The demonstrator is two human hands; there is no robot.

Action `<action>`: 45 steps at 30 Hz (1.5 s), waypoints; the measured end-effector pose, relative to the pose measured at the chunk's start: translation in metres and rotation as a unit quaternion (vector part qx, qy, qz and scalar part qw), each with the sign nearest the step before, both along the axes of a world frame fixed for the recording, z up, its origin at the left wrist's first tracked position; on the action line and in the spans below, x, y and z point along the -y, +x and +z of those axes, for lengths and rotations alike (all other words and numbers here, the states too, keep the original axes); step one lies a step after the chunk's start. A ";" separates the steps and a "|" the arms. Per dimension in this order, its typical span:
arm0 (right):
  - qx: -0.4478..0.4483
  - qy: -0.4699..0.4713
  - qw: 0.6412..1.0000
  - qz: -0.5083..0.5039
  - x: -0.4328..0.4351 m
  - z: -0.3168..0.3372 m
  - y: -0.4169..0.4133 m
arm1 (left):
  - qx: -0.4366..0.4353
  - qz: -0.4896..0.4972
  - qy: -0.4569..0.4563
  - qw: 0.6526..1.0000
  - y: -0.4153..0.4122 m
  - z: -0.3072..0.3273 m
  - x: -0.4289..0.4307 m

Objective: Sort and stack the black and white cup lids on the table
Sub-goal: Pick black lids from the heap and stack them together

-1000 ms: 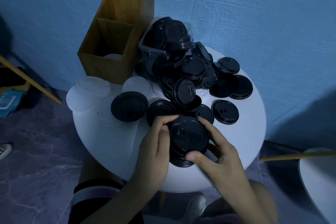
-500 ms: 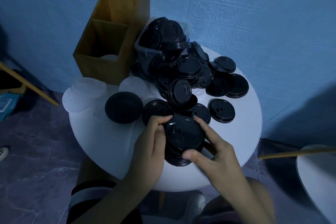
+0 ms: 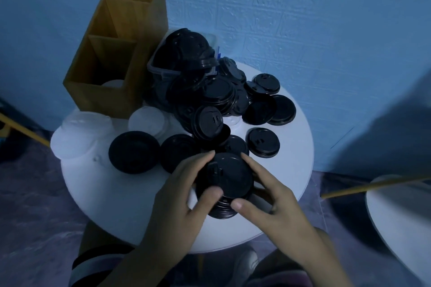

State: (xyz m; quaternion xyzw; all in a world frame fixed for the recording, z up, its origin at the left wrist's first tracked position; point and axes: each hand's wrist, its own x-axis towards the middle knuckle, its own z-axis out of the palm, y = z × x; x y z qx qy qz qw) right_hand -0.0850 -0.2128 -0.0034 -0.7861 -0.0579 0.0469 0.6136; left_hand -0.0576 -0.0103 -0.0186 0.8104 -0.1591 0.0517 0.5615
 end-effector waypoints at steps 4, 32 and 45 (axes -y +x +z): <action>-0.006 -0.022 0.999 0.038 0.005 0.000 0.004 | -0.038 -0.030 0.005 0.999 -0.003 -0.002 -0.003; 0.099 -0.050 0.980 -0.165 0.076 0.026 0.091 | -0.043 -0.032 0.013 0.998 0.022 -0.008 0.002; -0.048 0.189 0.976 -0.095 0.039 0.043 0.062 | -0.048 -0.034 0.008 0.998 0.020 -0.007 0.000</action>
